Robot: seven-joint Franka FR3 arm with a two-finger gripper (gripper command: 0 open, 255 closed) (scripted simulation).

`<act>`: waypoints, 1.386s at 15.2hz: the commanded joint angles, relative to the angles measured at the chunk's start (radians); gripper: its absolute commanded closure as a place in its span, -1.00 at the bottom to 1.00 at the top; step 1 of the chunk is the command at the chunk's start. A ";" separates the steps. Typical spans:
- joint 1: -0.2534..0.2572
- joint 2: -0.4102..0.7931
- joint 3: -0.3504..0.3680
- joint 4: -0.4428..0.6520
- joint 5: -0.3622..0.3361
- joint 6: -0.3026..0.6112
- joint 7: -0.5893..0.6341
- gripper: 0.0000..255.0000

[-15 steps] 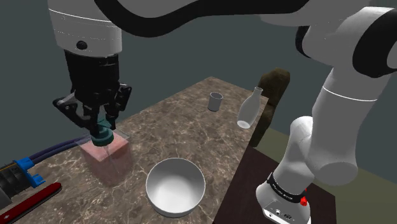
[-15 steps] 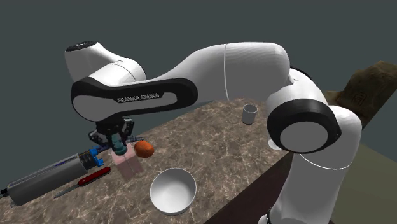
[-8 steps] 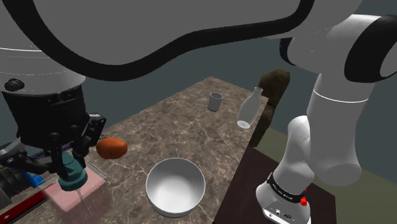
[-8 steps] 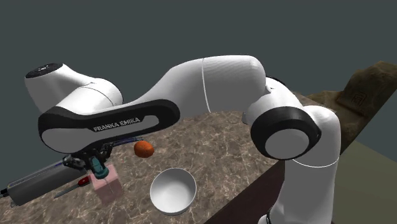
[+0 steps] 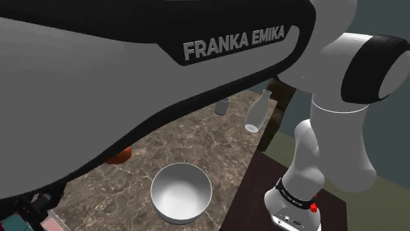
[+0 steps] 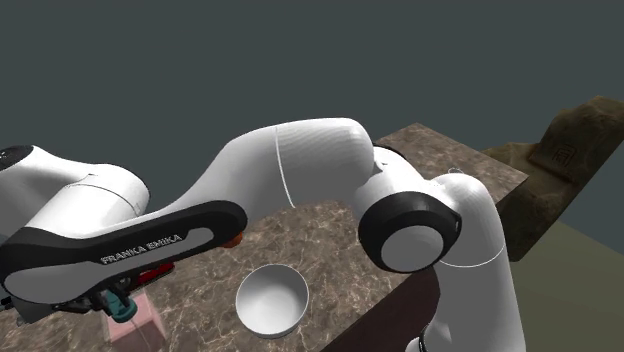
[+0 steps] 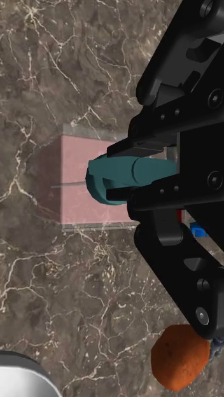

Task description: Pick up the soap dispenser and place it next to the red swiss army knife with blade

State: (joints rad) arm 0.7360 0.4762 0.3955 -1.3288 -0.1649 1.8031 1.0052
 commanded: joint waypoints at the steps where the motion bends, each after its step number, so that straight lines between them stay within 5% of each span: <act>1: 0.004 0.004 0.000 -0.022 -0.003 0.027 0.010 1.00; 13: -0.003 0.028 -0.008 -0.147 -0.016 0.173 0.020 1.00; 21: -0.003 0.028 -0.007 -0.147 -0.017 0.173 0.020 1.00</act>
State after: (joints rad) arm 0.7347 0.4972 0.3919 -1.4716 -0.1802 1.9783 1.0257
